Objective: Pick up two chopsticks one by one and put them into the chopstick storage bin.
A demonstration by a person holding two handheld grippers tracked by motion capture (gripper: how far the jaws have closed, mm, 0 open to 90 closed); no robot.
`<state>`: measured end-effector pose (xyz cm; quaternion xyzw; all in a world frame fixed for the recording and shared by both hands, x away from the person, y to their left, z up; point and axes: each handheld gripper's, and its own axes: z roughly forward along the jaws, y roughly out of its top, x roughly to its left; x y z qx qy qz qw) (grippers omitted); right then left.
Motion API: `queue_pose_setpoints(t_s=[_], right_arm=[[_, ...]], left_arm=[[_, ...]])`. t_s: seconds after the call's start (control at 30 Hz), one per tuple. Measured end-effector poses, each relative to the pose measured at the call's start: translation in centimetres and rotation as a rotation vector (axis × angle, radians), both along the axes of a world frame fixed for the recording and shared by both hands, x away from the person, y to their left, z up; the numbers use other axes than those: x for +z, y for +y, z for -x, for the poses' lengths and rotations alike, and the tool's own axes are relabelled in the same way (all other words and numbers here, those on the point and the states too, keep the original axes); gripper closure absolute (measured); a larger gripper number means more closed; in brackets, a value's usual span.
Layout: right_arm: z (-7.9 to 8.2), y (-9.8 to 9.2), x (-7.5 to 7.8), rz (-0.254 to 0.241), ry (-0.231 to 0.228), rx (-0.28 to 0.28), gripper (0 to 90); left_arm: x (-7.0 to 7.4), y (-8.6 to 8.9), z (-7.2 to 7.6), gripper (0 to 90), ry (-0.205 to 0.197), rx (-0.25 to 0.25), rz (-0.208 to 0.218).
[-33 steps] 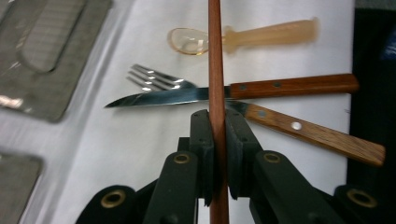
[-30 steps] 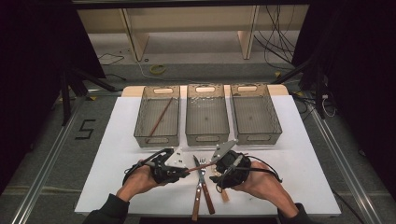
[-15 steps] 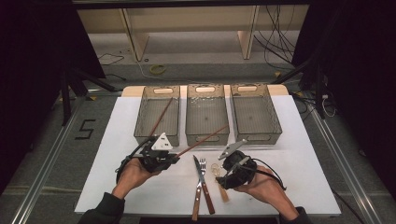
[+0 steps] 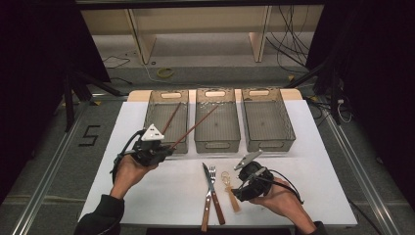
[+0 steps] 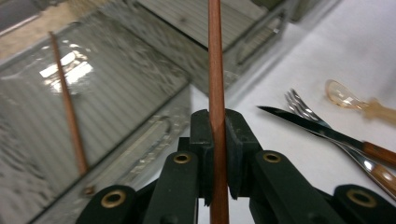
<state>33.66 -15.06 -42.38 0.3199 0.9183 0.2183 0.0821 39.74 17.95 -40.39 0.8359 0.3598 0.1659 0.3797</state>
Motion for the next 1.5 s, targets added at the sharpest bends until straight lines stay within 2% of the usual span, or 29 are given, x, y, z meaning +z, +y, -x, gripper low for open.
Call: queue_pose_setpoints(t_s=[0.27, 0.53, 0.93, 1.1, 1.23, 1.3, 1.4, 1.5], right_arm=[[0.1, 0.0, -0.3, 0.006, 0.005, -0.009, 32.5], [0.2, 0.0, -0.4, 0.006, 0.01, -0.008, 32.3], [0.2, 0.0, -0.6, 0.006, 0.015, 0.004, 32.0], [0.2, 0.0, -0.6, 0.006, 0.018, 0.004, 32.0], [0.2, 0.1, -0.6, 0.005, 0.017, 0.01, 32.0], [0.2, 0.1, -0.6, 0.004, 0.019, 0.015, 32.0], [0.3, 0.1, -0.6, 0.002, 0.022, 0.019, 31.8], [0.3, 0.1, -0.6, 0.003, 0.022, 0.018, 31.7]], left_arm=[[-0.2, 2.2, -2.5, 82.8, 0.004, 0.097, 0.05], [-0.3, 3.5, -4.8, 82.8, 0.019, 0.174, 0.076], [-1.1, 4.1, -7.3, 82.8, 0.06, 0.233, 0.063], [-1.6, 4.4, -7.8, 82.7, 0.086, 0.261, 0.073], [-2.1, 4.4, -8.2, 82.6, 0.108, 0.275, 0.065], [-2.2, 4.4, -8.3, 82.5, 0.116, 0.284, 0.056], [-2.0, 4.1, -8.3, 82.3, 0.106, 0.291, 0.035], [-2.0, 4.1, -8.6, 82.1, 0.13, 0.298, 0.029]])
